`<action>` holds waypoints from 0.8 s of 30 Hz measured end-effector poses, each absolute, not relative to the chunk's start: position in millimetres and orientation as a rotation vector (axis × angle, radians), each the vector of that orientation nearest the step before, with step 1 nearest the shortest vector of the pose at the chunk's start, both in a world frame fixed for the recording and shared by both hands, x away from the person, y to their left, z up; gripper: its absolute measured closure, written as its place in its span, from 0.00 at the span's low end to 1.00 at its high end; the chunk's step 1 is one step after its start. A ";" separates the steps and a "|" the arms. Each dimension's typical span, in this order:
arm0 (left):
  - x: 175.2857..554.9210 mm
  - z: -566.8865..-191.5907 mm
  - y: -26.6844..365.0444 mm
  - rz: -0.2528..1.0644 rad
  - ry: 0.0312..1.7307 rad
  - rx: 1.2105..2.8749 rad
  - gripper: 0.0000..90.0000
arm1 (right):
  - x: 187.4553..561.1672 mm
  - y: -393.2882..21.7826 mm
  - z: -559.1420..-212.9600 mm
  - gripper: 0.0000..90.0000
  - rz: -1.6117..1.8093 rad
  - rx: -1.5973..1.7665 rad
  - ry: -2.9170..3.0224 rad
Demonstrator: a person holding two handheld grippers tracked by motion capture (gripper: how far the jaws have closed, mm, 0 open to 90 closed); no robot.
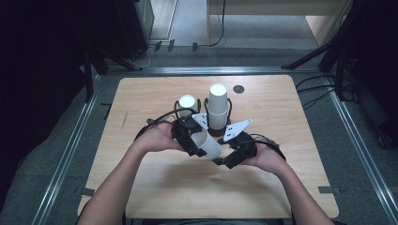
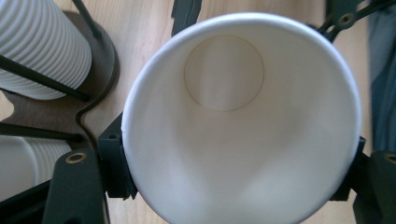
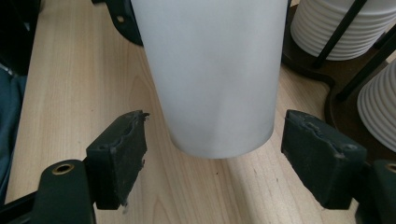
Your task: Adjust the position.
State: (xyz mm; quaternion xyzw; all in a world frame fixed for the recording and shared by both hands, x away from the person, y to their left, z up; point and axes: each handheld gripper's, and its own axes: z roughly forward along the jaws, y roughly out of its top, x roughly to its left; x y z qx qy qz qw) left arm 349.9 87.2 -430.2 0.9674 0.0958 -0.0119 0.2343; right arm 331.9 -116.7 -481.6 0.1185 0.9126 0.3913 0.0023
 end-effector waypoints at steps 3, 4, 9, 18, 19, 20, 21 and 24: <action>350.4 -433.4 83.8 -0.025 0.264 2.692 0.28 | 330.9 -116.0 -482.2 0.25 1.224 0.376 2.857; 351.0 -433.9 83.2 -0.023 0.259 2.701 0.28 | 330.7 -115.9 -482.4 0.25 1.226 0.374 2.855; 352.1 -436.5 79.6 -0.039 0.257 2.719 0.28 | 329.2 -114.9 -483.8 0.25 1.219 0.372 2.848; 348.6 -439.8 69.8 -0.132 0.243 2.695 0.28 | 325.1 -108.8 -489.9 0.25 1.185 0.332 2.879; 348.4 -439.6 69.3 -0.131 0.241 2.693 0.28 | 324.9 -108.3 -489.9 0.26 1.190 0.327 2.883; 348.0 -439.2 68.7 -0.135 0.242 2.689 0.28 | 324.9 -108.0 -490.1 0.27 1.195 0.321 2.882; 347.8 -439.0 68.3 -0.133 0.241 2.685 0.28 | 324.9 -108.0 -489.9 0.28 1.199 0.316 2.885; 346.5 -436.8 67.8 -0.132 0.221 2.673 0.28 | 325.1 -108.7 -489.3 0.31 1.202 0.320 2.886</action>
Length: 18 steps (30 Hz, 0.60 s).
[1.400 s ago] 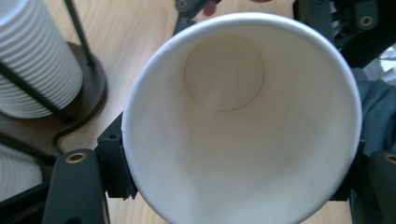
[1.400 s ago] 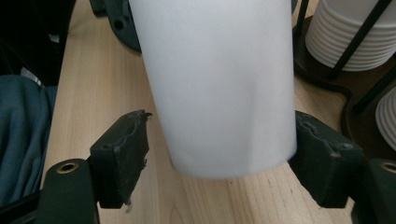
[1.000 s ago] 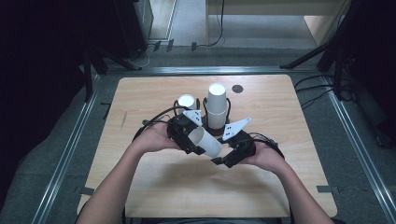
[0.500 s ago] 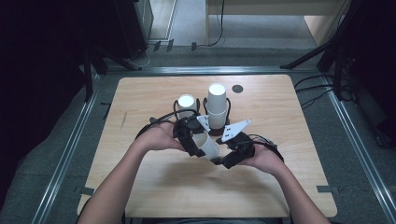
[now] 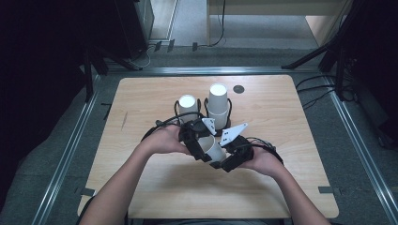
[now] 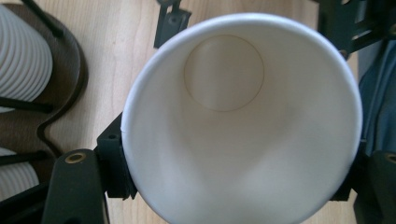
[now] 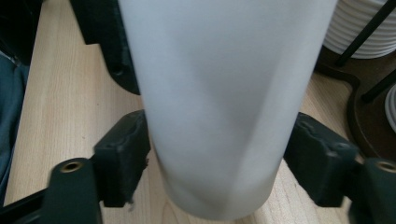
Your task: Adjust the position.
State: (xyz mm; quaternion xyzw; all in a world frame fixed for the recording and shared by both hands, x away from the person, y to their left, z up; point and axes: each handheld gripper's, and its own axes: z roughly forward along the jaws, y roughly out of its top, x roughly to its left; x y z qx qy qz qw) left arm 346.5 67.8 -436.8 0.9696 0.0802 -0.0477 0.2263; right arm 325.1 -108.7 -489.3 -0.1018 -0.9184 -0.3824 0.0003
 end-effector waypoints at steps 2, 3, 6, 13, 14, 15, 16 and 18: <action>346.5 -435.9 67.7 -0.129 0.223 2.672 0.28 | 325.2 -109.6 -488.1 0.37 -1.205 -0.320 -2.874; 346.5 -436.0 67.8 -0.132 0.222 2.669 0.28 | 325.4 -110.0 -487.8 0.37 -1.209 -0.312 -2.878; 346.3 -437.0 68.4 -0.123 0.212 2.663 0.26 | 325.0 -110.1 -487.2 0.37 -1.205 -0.311 -2.881; 343.6 -436.1 71.8 -0.036 0.198 2.609 0.13 | 325.6 -112.3 -484.3 0.37 -1.218 -0.318 -2.891; 344.0 -435.5 72.4 -0.030 0.199 2.605 0.13 | 326.1 -113.7 -483.5 0.37 -1.227 -0.324 -2.892; 344.1 -435.4 73.4 -0.029 0.213 2.589 0.13 | 326.5 -114.5 -483.2 0.37 -1.231 -0.324 -2.890; 344.4 -435.1 74.3 -0.017 0.216 2.581 0.12 | 327.0 -115.8 -482.4 0.37 -1.235 -0.330 -2.893; 345.7 -434.8 78.4 -0.031 0.230 2.545 0.12 | 328.0 -117.5 -481.5 0.37 -1.247 -0.341 -2.888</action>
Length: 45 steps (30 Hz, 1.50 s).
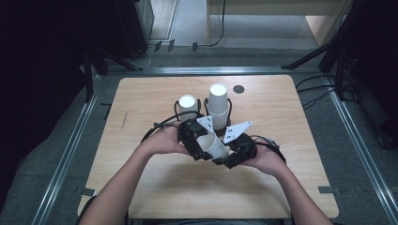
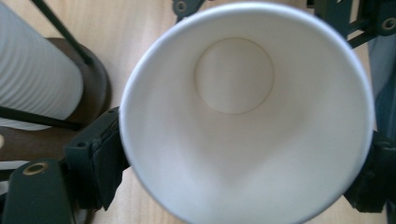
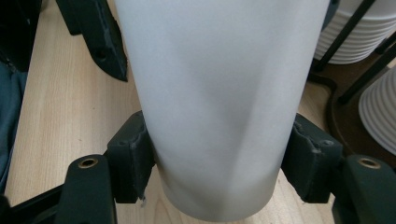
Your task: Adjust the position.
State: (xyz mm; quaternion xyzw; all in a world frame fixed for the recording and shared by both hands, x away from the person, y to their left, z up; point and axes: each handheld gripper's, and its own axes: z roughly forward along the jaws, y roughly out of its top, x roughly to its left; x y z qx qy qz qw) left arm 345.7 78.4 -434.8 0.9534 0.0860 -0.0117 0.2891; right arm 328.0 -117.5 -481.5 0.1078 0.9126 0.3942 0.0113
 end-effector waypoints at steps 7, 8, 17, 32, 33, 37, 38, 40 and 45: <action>348.5 -433.8 94.1 -0.058 0.282 2.397 0.12 | 330.6 -120.5 -478.4 0.37 1.267 0.357 2.835; 348.6 -434.9 96.9 -0.068 0.302 2.366 0.12 | 331.0 -120.6 -478.0 0.37 1.272 0.356 2.830; 338.7 -444.6 100.2 -0.041 0.342 2.292 0.14 | 333.4 -116.8 -475.8 0.37 1.295 0.341 2.834; 337.4 -445.2 101.9 -0.054 0.394 2.220 0.27 | 334.7 -114.2 -475.9 0.37 1.316 0.326 2.856; 337.3 -444.9 101.9 -0.050 0.390 2.222 0.28 | 334.8 -113.9 -475.9 0.37 1.315 0.327 2.856; 337.2 -444.0 103.9 -0.035 0.385 2.237 0.28 | 334.1 -110.9 -475.1 0.30 1.298 0.371 2.866; 338.1 -443.8 105.2 -0.035 0.388 2.237 0.28 | 334.7 -110.6 -475.3 0.29 1.296 0.384 2.866; 339.5 -443.4 107.3 -0.021 0.415 2.243 0.28 | 335.0 -110.9 -476.3 0.28 1.274 0.398 2.864; 342.9 -442.6 109.9 -0.046 0.469 2.275 0.28 | 333.9 -114.3 -479.8 0.25 1.222 0.405 2.896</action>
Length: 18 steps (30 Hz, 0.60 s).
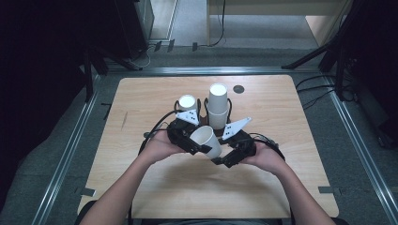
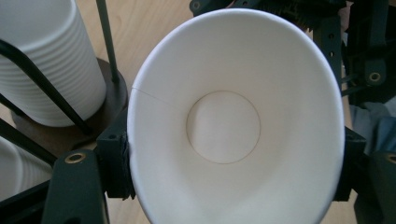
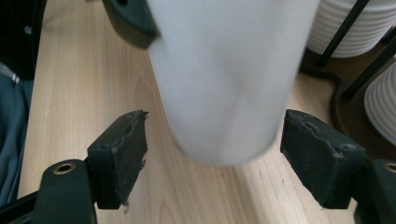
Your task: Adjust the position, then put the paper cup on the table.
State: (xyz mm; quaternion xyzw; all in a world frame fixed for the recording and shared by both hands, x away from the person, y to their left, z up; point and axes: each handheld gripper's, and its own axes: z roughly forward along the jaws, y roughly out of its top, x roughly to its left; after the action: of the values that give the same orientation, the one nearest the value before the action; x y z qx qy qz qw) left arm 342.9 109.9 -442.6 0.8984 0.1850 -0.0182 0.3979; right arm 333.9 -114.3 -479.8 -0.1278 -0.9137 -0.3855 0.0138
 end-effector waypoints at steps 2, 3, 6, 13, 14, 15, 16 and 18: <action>342.0 -441.2 108.7 -0.031 0.482 2.294 0.28 | 332.8 -116.7 -478.6 0.24 -1.189 -0.383 -2.861; 341.6 -440.5 108.9 -0.004 0.472 2.303 0.28 | 332.9 -118.2 -477.9 0.24 -1.194 -0.382 -2.865; 342.3 -440.5 110.4 0.000 0.477 2.308 0.28 | 334.3 -123.3 -475.5 0.24 -1.200 -0.429 -2.855; 343.3 -443.4 113.5 0.007 0.453 2.345 0.27 | 335.1 -130.3 -474.9 0.24 -1.203 -0.480 -2.852; 342.8 -444.2 113.0 0.016 0.454 2.357 0.27 | 335.2 -130.4 -475.6 0.24 -1.191 -0.486 -2.860; 342.3 -444.7 112.8 0.022 0.453 2.363 0.27 | 334.9 -130.4 -476.1 0.24 -1.186 -0.492 -2.867; 341.9 -445.6 113.1 0.027 0.442 2.374 0.27 | 334.9 -130.6 -476.3 0.24 -1.185 -0.490 -2.868; 342.0 -446.6 113.8 0.033 0.436 2.388 0.27 | 334.7 -131.7 -475.8 0.24 -1.189 -0.496 -2.876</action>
State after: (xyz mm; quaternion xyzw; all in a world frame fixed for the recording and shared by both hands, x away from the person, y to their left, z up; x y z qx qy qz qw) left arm 342.0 113.8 -446.6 0.9216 0.1684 0.0128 0.3495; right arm 334.7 -131.7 -475.8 -0.1573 -0.9126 -0.3773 -0.0048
